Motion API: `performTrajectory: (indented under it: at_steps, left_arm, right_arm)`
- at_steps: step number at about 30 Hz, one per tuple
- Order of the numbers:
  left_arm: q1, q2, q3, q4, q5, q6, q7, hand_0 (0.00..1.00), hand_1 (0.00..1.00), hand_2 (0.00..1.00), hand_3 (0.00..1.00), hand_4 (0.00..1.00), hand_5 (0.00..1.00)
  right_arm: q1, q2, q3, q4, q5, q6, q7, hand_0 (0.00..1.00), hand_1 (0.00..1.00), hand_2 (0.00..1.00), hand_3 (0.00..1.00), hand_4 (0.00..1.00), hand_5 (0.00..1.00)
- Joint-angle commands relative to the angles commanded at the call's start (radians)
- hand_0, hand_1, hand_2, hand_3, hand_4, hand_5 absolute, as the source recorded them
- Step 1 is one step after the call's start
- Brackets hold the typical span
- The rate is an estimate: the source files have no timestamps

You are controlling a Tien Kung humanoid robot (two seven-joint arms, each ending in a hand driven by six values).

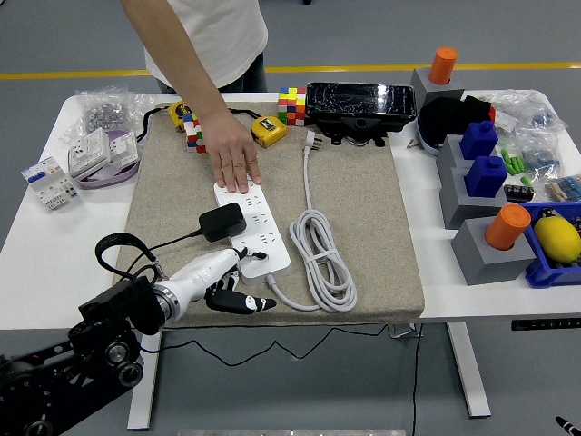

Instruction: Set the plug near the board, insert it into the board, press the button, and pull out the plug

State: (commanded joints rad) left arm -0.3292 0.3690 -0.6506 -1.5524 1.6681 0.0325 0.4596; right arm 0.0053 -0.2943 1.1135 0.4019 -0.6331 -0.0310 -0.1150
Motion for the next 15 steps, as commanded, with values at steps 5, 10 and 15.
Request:
performTrajectory:
  at_steps: [5,10,15]
  left_arm:
    - [0.004,-0.002,-0.008,-0.005,-0.012,0.013,-0.033,0.077,0.072,0.134,0.867,0.9,0.509]
    - [0.006,0.0,-0.017,-0.02,-0.04,0.037,-0.079,0.078,0.072,0.134,0.851,0.9,0.509]
    - [0.009,0.0,-0.026,-0.027,-0.049,0.038,-0.083,0.079,0.072,0.134,0.848,0.898,0.509]
  right_arm:
    - [0.0,0.001,-0.001,0.001,0.0,0.0,0.001,0.57,0.663,0.677,0.602,0.974,0.49]
    - [-0.001,0.001,-0.002,0.0,0.0,0.0,0.0,0.568,0.663,0.677,0.602,0.973,0.491]
    - [-0.001,0.001,-0.003,-0.001,0.0,0.0,0.001,0.569,0.664,0.677,0.602,0.973,0.491]
